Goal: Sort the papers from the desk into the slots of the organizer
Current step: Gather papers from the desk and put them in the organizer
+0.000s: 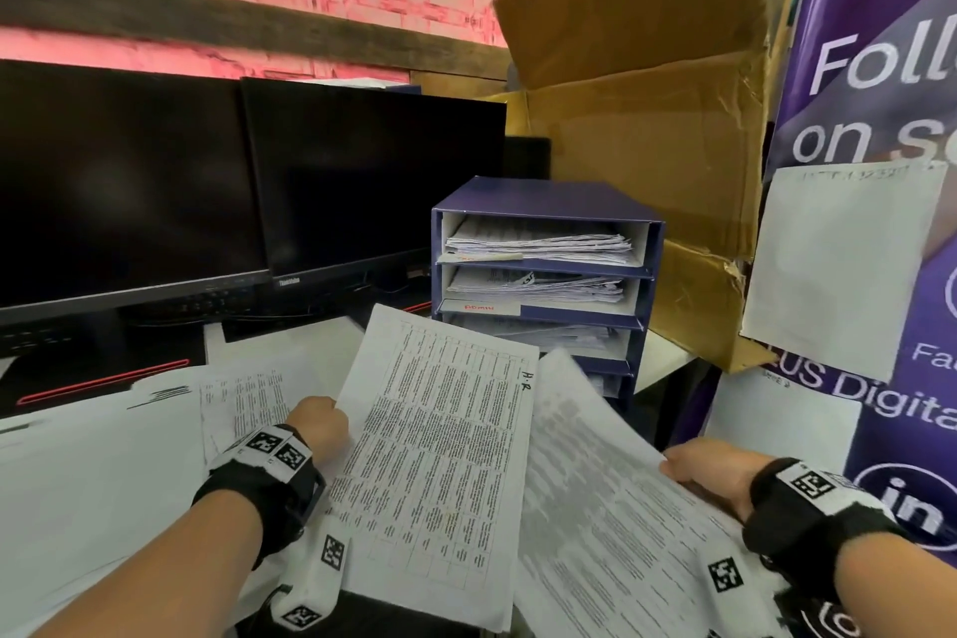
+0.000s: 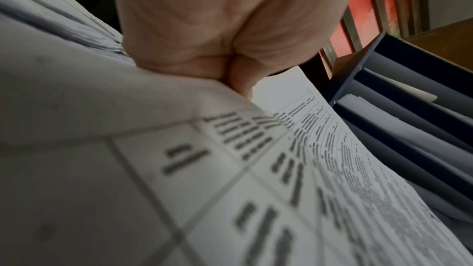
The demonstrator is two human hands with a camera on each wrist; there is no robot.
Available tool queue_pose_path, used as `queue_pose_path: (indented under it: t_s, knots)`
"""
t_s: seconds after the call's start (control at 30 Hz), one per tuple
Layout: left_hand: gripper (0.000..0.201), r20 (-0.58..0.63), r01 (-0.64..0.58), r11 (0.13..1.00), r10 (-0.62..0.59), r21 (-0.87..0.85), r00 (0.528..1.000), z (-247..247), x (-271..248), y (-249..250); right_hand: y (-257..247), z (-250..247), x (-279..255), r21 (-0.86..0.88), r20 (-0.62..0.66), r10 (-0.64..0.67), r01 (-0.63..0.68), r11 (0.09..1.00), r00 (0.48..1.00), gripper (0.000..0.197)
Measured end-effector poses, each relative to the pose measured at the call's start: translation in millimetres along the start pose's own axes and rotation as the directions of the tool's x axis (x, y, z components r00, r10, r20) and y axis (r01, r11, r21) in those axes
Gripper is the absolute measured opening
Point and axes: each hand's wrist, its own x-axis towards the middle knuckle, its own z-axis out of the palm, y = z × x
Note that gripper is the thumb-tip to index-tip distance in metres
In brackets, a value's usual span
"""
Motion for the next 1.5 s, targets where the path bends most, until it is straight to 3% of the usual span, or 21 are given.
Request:
queue_pose_path:
  t_s: [0.13, 0.27, 0.37, 0.47, 0.6, 0.7, 0.87, 0.97, 1.17, 1.37, 1.5]
  knots:
    - [0.024, 0.04, -0.008, 0.997, 0.012, -0.081, 0.999, 0, 1, -2, -11, 11, -5, -0.166, 0.04, -0.049, 0.055, 0.985, 0.998, 0.029]
    - [0.034, 0.093, -0.009, 0.974, 0.03, -0.225, 0.995, 3, 7, -8, -24, 11, -6, -0.238, 0.048, -0.07, 0.079, 0.968, 0.996, 0.016]
    - [0.032, 0.1, -0.012, 0.963, 0.041, -0.269, 0.994, 2, 8, -13, -29, 10, -11, -0.307, 0.07, -0.049, 0.068, 0.949, 0.996, 0.033]
    - [0.033, 0.133, -0.011, 0.955, 0.052, -0.296, 0.99, -2, 5, -15, -22, 8, -9, -0.29, 0.05, -0.028, 0.042, 0.956, 0.998, 0.026]
    - [0.026, 0.138, 0.0, 0.945, 0.048, -0.328, 0.989, -3, 4, -15, -18, 7, -12, -0.225, 0.028, 0.019, -0.012, 0.974, 0.999, 0.032]
    - [0.017, 0.131, 0.007, 0.97, 0.025, -0.242, 0.991, -4, -1, -12, -18, 9, -13, -0.181, 0.046, 0.031, -0.022, 0.983, 0.998, 0.033]
    - [0.019, 0.104, -0.021, 0.996, 0.029, -0.081, 0.994, -8, -6, -7, -19, 12, -8, -0.099, 0.056, 0.027, -0.021, 0.995, 0.998, 0.042]
    - [0.016, 0.105, -0.022, 0.999, 0.025, -0.035, 0.994, -10, -8, -7, -21, 10, -5, -0.044, -0.005, 0.007, -0.007, 0.999, 1.0, 0.046]
    - [0.026, 0.061, -0.003, 1.0, 0.004, -0.01, 0.998, -19, -5, -13, -18, 5, -6, 0.067, -0.045, 0.051, -0.048, 0.997, 0.998, 0.041]
    - [0.028, 0.05, -0.007, 0.999, 0.009, -0.034, 0.999, -23, -1, -19, -18, 9, -9, 0.101, 0.005, 0.072, -0.072, 0.992, 0.997, 0.035]
    - [0.028, 0.02, 0.003, 0.999, -0.003, -0.036, 1.0, -23, -2, -18, -22, 9, -15, 0.104, -0.054, 0.056, -0.051, 0.993, 0.997, 0.027]
